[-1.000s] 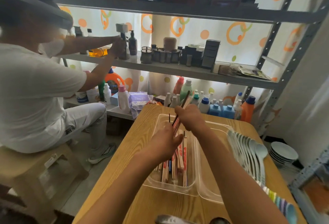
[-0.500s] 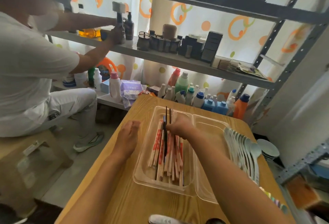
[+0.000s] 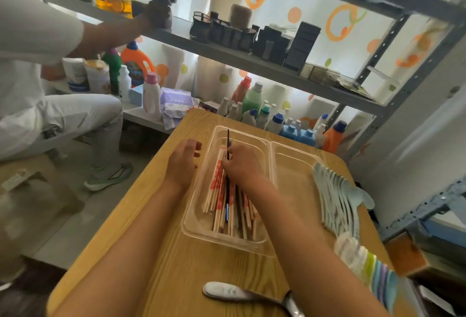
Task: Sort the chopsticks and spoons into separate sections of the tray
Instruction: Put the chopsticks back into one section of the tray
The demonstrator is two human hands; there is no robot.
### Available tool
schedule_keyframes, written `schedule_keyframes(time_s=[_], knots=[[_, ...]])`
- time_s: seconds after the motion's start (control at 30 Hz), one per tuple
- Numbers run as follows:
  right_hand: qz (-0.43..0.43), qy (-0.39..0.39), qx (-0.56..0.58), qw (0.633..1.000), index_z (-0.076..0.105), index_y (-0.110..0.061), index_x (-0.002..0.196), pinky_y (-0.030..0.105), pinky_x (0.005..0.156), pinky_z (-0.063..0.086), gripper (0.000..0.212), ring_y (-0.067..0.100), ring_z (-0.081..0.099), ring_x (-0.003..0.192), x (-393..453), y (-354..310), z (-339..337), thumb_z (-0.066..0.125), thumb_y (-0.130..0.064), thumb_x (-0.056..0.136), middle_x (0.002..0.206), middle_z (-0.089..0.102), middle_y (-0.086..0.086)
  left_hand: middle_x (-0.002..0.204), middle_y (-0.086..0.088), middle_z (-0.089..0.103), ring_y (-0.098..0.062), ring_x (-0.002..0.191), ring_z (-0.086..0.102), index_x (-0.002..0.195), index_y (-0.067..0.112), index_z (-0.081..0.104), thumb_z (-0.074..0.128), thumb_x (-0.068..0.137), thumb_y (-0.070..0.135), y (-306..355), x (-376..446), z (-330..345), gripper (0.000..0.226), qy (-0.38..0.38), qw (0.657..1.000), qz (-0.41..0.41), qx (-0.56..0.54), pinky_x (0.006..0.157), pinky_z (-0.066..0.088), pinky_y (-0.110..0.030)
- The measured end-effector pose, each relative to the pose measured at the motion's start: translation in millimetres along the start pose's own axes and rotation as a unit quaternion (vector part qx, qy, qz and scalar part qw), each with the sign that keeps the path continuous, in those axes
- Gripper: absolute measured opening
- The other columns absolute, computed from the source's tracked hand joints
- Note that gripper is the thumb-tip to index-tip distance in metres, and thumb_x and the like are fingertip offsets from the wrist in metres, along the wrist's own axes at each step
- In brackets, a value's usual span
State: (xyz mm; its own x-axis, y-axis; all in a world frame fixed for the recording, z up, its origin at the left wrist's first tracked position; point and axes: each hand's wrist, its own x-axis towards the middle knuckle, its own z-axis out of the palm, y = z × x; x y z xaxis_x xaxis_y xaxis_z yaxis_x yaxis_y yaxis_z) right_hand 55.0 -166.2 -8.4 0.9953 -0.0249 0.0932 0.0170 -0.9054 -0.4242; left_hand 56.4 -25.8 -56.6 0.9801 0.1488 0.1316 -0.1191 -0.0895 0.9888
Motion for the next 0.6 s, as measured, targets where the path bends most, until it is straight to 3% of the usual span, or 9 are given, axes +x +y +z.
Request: schedule_keyframes(time_s=[0.07,0.17,0.23,0.3,0.4,0.47,0.6], knots=[[0.032,-0.058,0.004,0.998,0.065,-0.012,0.078,0.034,0.075,0.056,0.013,0.023,0.068,0.082,1,-3,-5,0.063,-0.02,0.088,0.082,0.066,0.005,0.101,-0.002,0.061,-0.021,0.093,0.059,0.103,0.017,0.058,0.031,0.101,0.039,-3,1,0,0.035,-0.008,1.0,0.008,0.007,0.081,0.051,-0.042],[0.054,-0.117,0.003,0.992,0.063,-0.011,0.082,0.035,0.072,0.061,0.013,0.02,0.071,0.074,-2,-11,-25,0.065,-0.021,0.091,0.079,0.068,0.007,0.099,-0.004,0.062,-0.021,0.092,0.061,0.107,0.015,0.058,0.038,0.1,0.038,-4,3,2,0.031,-0.028,1.0,0.006,0.005,0.079,0.049,-0.037],[0.04,-0.138,-0.021,0.989,0.061,-0.014,0.086,0.032,0.058,0.061,0.015,0.018,0.07,0.068,-8,-12,-35,0.069,-0.025,0.089,0.08,0.068,0.006,0.1,-0.004,0.063,-0.02,0.093,0.062,0.111,0.016,0.058,0.046,0.097,0.036,-5,1,3,0.027,-0.037,0.999,0.004,0.015,0.079,0.05,-0.035],[0.023,-0.235,-0.067,0.969,0.055,-0.024,0.085,0.027,0.051,0.055,0.024,0.015,0.068,0.07,-18,-11,-42,0.076,-0.035,0.082,0.084,0.066,0.002,0.102,-0.002,0.064,-0.017,0.093,0.062,0.112,0.018,0.059,0.053,0.094,0.032,-6,-1,2,0.024,-0.037,0.999,0.003,0.011,0.08,0.052,-0.035],[-0.016,-0.351,-0.099,0.931,0.051,-0.03,0.103,0.03,0.077,0.055,0.044,0.009,0.061,0.088,-32,-12,-41,0.083,-0.04,0.074,0.096,0.059,-0.009,0.103,-0.001,0.064,-0.015,0.093,0.062,0.113,0.017,0.058,0.056,0.093,0.028,-2,-3,0,0.022,-0.037,0.999,0.0,0.008,0.076,0.052,-0.03],[-0.038,-0.331,-0.087,0.939,0.049,-0.033,0.108,0.031,0.09,0.048,0.048,0.006,0.055,0.09,-35,-12,-34,0.083,-0.04,0.074,0.094,0.055,-0.015,0.103,-0.001,0.063,-0.014,0.092,0.062,0.113,0.017,0.058,0.056,0.094,0.027,0,-4,0,0.021,-0.04,0.999,0.003,0.006,0.074,0.051,-0.028],[-0.077,-0.208,-0.075,0.972,0.054,-0.032,0.093,0.033,0.09,0.051,0.023,0.009,0.061,0.09,-34,-17,-30,0.075,-0.034,0.083,0.088,0.059,-0.013,0.102,0.0,0.063,-0.016,0.093,0.063,0.112,0.017,0.057,0.056,0.094,0.025,0,-4,-1,0.02,-0.048,0.999,0.006,0.003,0.078,0.053,-0.032]])
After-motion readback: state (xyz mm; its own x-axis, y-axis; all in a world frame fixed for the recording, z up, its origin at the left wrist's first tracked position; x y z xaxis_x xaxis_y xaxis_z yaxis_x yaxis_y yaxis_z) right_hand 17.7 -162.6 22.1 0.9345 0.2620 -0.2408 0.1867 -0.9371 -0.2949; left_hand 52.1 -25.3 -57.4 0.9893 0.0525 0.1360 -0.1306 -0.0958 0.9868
